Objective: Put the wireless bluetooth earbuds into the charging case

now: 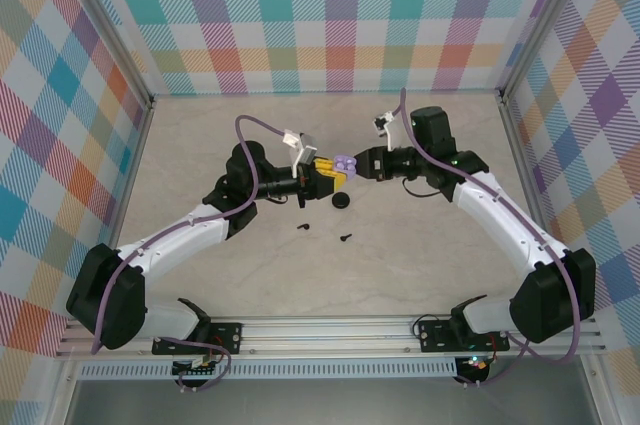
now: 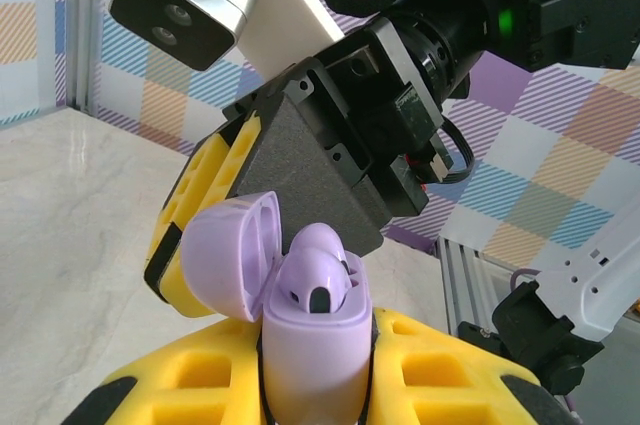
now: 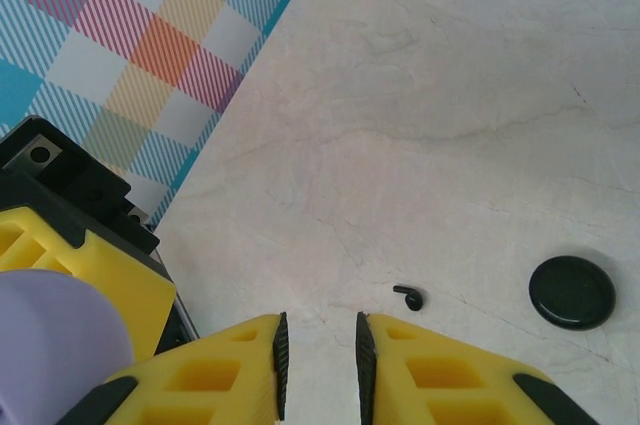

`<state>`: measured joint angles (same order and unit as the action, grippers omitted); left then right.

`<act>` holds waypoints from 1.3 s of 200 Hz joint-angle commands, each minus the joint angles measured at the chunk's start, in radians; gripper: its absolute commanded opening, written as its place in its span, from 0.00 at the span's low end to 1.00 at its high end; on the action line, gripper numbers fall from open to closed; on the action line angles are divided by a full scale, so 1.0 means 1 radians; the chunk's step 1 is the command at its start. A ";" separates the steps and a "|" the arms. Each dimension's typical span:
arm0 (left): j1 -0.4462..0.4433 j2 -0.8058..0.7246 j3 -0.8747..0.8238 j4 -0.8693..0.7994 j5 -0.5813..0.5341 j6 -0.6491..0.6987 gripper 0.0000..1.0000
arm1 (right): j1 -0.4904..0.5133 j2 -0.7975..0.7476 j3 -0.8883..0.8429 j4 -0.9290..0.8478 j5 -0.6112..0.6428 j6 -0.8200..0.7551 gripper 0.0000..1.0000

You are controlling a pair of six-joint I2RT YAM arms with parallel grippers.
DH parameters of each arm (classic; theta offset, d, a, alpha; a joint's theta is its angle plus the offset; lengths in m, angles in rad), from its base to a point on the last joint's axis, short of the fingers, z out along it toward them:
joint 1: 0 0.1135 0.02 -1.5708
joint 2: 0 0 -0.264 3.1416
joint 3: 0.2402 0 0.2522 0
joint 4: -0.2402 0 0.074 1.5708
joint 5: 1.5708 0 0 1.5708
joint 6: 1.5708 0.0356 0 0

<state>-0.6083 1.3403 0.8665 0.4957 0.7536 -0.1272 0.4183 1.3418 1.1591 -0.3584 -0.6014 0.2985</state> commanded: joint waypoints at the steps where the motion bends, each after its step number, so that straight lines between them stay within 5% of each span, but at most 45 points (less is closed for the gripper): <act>1: -0.012 0.013 0.026 -0.022 -0.040 0.008 0.00 | -0.004 -0.046 -0.017 0.050 -0.060 -0.018 0.27; 78: -0.013 0.040 0.046 -0.051 -0.098 -0.010 0.00 | -0.003 -0.089 -0.033 0.040 -0.036 -0.035 0.28; 135: -0.004 0.055 0.075 -0.170 -0.224 -0.002 0.00 | -0.004 -0.099 -0.019 -0.087 0.249 -0.045 0.33; 168: 0.017 0.074 0.114 -0.282 -0.306 -0.009 0.00 | -0.004 -0.110 -0.022 -0.124 0.311 -0.055 0.34; 260: 0.213 0.278 0.231 -0.482 -0.360 -0.119 0.00 | -0.004 -0.120 -0.040 -0.138 0.318 -0.044 0.35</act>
<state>-0.4606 1.5528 1.0222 0.0990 0.3988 -0.1799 0.4095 1.2499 1.1255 -0.4885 -0.2874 0.2680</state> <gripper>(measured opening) 0.212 0.346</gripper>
